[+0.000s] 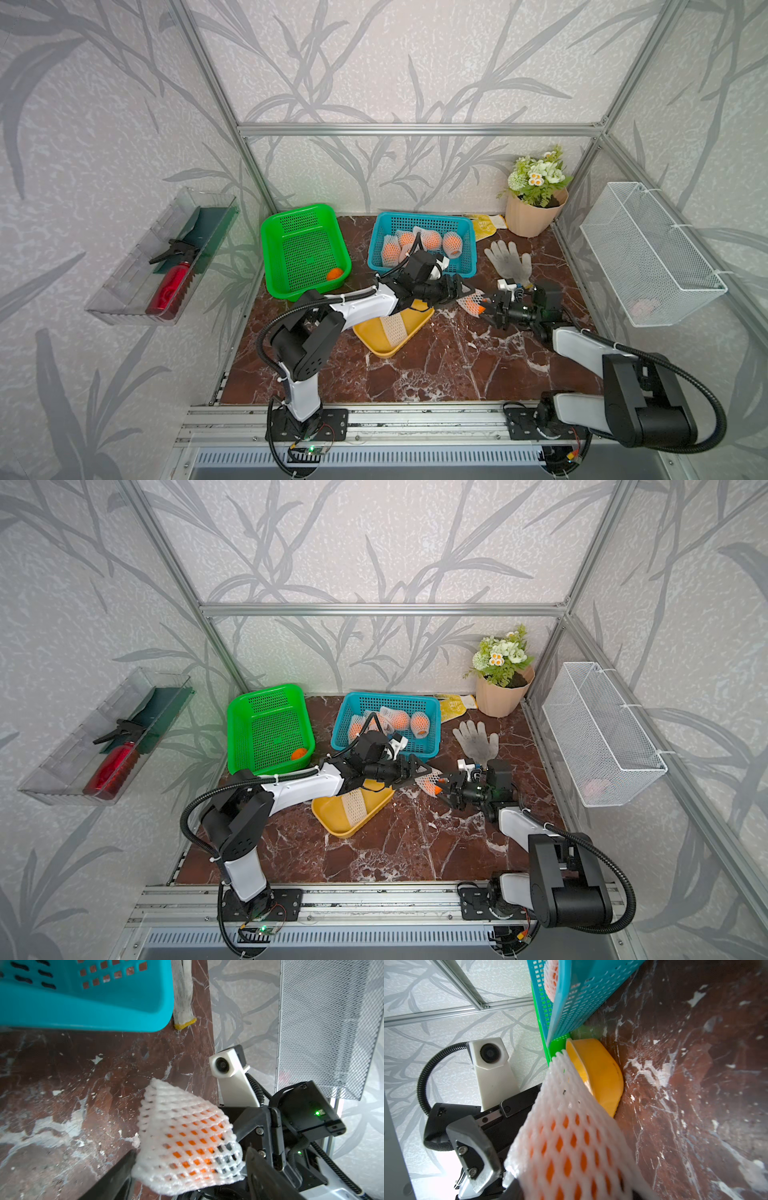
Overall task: Remove foam nets from oranges
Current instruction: Remove the foam net from the orange.
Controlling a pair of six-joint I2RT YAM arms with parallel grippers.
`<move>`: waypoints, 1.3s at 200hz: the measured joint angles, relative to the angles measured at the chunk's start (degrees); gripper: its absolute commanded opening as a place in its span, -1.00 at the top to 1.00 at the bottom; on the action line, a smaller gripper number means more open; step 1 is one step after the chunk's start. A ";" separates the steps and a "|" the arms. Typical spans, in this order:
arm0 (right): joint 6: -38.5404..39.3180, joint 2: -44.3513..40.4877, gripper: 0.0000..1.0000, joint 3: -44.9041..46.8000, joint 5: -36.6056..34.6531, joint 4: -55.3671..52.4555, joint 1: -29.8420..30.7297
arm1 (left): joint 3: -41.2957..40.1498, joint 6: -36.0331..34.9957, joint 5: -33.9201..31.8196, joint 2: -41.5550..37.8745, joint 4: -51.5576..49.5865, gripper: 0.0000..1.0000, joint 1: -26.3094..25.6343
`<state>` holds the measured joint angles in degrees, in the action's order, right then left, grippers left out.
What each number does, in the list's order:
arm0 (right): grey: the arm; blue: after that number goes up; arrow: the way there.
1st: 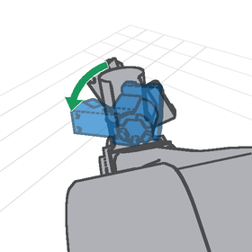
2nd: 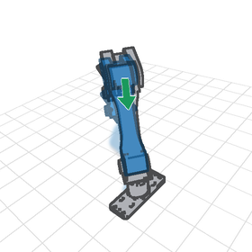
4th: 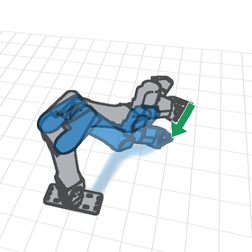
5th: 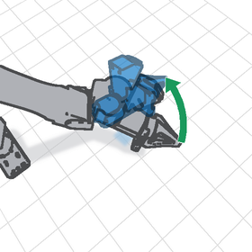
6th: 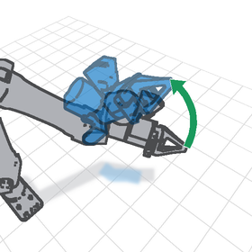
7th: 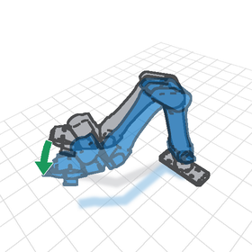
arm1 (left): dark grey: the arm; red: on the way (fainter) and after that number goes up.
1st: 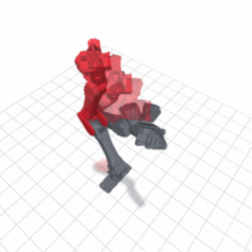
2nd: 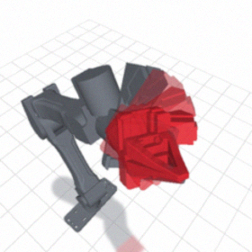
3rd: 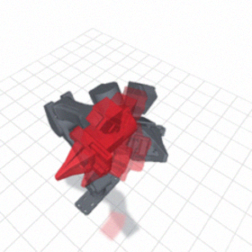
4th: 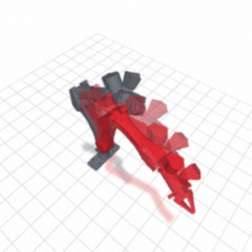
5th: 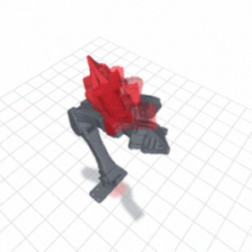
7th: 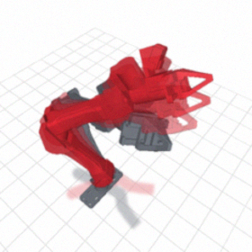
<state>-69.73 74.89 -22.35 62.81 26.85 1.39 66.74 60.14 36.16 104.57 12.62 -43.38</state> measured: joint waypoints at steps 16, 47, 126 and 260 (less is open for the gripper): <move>-2.23 0.20 0.19 1.14 0.37 2.95 0.00 | -0.17 1.27 0.00 0.46 1.60 -0.41 0.02; -4.74 0.20 0.20 2.01 0.74 6.05 0.00 | -0.24 1.60 0.07 1.68 1.68 -0.19 0.26; -6.51 0.20 0.21 2.29 0.74 7.52 0.00 | -0.83 3.15 0.20 1.73 2.84 0.89 0.33; 15.26 -8.52 0.01 -7.39 -2.80 -31.69 0.00 | -0.87 -6.25 -1.86 -1.73 -10.54 1.00 4.52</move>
<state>-54.48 66.37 -29.74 60.01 -4.84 1.39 65.87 53.89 34.30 102.85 2.09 -38.85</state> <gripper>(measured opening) 0.493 0.048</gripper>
